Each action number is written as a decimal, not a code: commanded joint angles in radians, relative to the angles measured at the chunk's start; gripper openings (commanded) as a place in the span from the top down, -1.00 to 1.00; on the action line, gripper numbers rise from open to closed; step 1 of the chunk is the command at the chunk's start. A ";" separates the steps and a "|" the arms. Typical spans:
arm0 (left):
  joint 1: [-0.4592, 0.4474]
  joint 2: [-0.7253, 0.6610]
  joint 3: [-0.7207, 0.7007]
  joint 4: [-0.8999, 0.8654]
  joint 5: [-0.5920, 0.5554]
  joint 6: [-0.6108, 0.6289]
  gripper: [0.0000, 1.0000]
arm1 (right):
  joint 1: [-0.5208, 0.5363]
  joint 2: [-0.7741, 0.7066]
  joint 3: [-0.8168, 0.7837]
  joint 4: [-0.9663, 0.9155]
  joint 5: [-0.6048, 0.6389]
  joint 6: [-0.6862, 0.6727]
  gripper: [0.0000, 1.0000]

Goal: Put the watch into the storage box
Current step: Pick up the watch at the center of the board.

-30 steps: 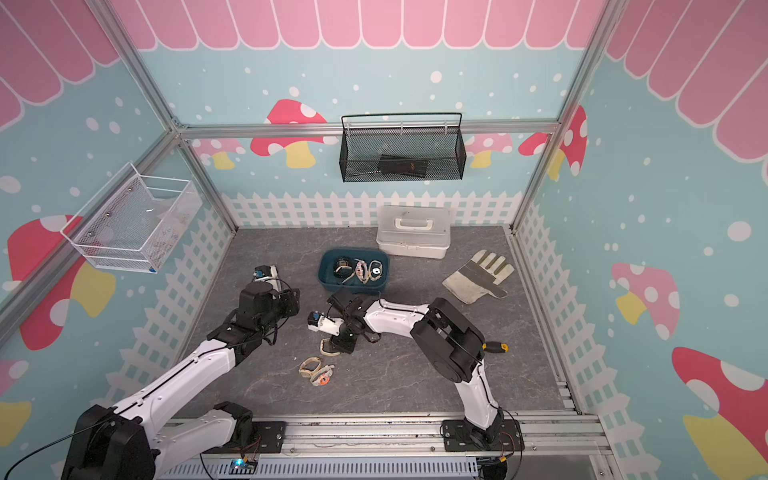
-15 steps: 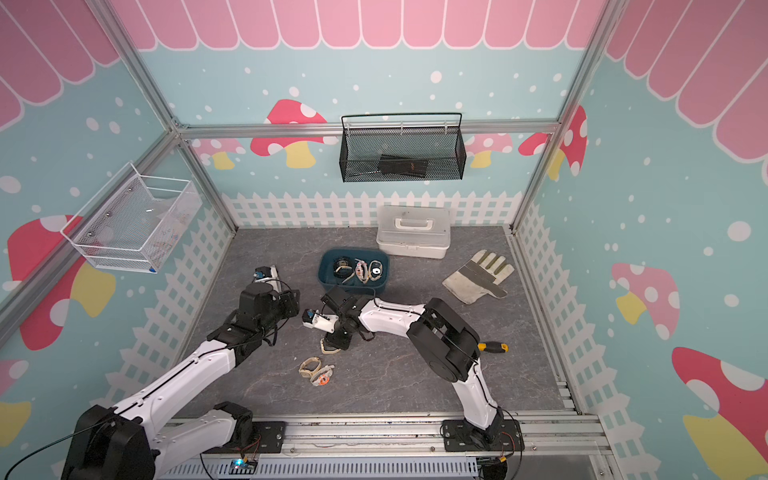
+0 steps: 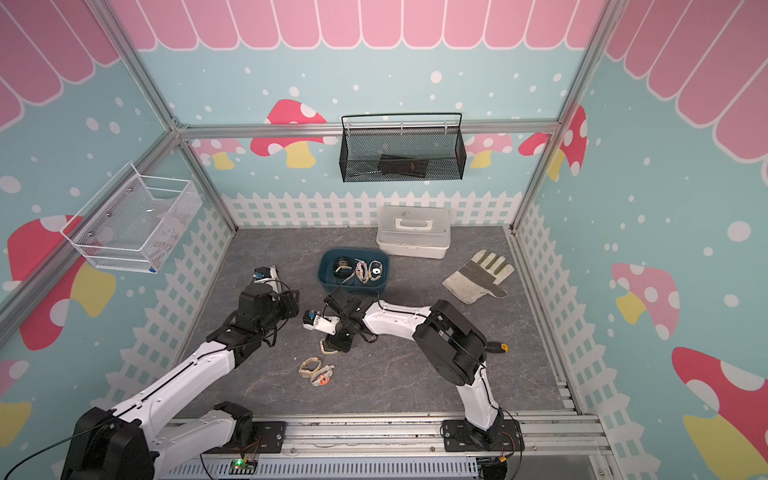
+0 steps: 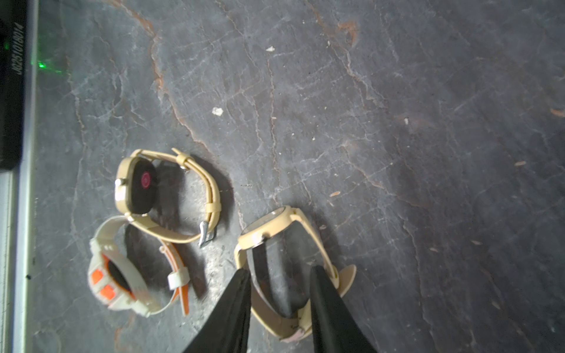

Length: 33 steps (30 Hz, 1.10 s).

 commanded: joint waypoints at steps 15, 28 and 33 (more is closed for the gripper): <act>0.006 -0.003 -0.003 -0.002 0.006 0.011 0.05 | 0.067 0.002 -0.021 -0.017 0.115 -0.014 0.26; 0.006 0.010 0.001 0.001 0.008 0.016 0.05 | 0.070 0.064 0.023 -0.019 0.116 -0.021 0.44; 0.006 0.005 -0.004 0.001 0.006 0.017 0.05 | 0.070 0.063 0.017 -0.018 0.114 -0.024 0.76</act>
